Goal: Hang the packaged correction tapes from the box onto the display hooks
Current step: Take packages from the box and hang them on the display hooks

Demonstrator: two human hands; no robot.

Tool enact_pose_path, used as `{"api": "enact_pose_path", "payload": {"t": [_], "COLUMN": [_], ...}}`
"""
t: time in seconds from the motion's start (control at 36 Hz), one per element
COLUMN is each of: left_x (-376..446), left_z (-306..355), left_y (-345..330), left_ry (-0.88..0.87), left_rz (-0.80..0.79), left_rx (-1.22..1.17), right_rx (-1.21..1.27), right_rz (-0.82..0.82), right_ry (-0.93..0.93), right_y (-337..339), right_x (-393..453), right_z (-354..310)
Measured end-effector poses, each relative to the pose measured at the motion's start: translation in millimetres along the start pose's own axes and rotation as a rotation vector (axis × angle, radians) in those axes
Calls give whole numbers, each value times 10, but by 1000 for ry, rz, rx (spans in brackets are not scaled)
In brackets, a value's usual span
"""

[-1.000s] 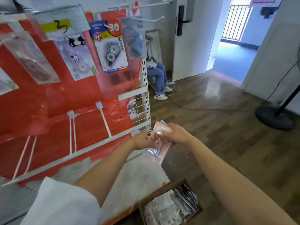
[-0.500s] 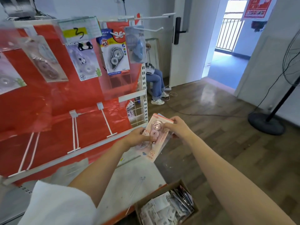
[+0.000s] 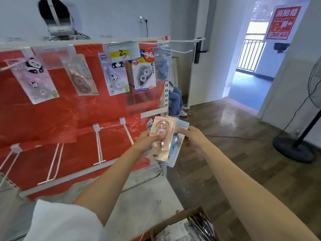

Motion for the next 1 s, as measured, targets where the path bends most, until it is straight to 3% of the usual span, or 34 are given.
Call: {"api": "enact_pose_path", "payload": {"t": [0.17,0.47,1.0], "left_x": [-221,-686,-810], "left_z": [-118,-215,-412], "left_y": [511,1504,1812], "left_ry": [26,30,105], "left_rz": [148,332,221], "left_rx": [-90,30,-106], "right_rx": [27,-126,-170], "right_rz": [-215,-91,9], "right_ry": [-26,35,8], "right_y": [-749,-1494,-1623], "right_x": [-130,-184,-324], "right_z": [-6,-43,26]}}
Point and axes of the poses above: each hand's wrist, its own x-axis towards the middle knuckle, its own y-axis out of the back of the hand, z = x × y, the point moved 3 cm from there along x, towards the middle knuckle, and after that the axes turned 5 degrees about -y, right-handed, at the moved point
